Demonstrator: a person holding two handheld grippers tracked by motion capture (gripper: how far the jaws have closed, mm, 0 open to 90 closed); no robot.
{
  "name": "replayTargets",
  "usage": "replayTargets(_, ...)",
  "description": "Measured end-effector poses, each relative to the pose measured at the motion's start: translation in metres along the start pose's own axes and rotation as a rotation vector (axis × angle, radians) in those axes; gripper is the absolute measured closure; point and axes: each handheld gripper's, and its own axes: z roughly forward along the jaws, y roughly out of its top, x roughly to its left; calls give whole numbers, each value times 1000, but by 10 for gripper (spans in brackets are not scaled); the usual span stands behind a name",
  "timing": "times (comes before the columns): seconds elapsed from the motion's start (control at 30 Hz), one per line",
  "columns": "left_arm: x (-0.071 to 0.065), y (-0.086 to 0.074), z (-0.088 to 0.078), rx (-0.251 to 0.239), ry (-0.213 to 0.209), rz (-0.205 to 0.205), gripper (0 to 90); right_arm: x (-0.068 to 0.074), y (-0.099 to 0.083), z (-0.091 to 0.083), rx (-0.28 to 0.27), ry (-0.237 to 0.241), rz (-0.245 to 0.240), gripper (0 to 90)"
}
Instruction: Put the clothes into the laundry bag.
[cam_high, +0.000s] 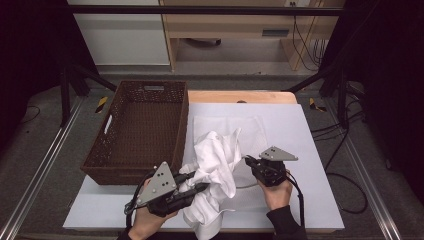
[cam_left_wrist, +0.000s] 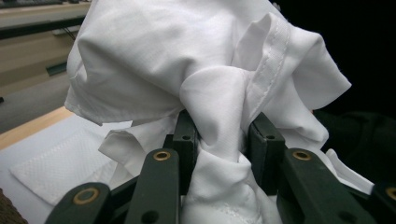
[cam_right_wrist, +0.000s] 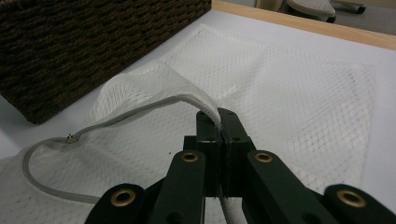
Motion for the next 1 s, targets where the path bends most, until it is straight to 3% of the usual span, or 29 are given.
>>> replayTargets(0.17,-6,-16,10,57,-56,-5,673,-1,0,1,3,-6,0,882)
replayTargets(0.47,-16,-40,38,187,-111,17,672,-4,0,2,2,-18,13,882)
replayTargets(0.77,-17,-58,72,310,-122,1,671,-1,-1,5,9,-14,7,882)
replayTargets(1.0,-16,-66,104,425,-127,16,662,1,-1,5,10,-10,-5,882)
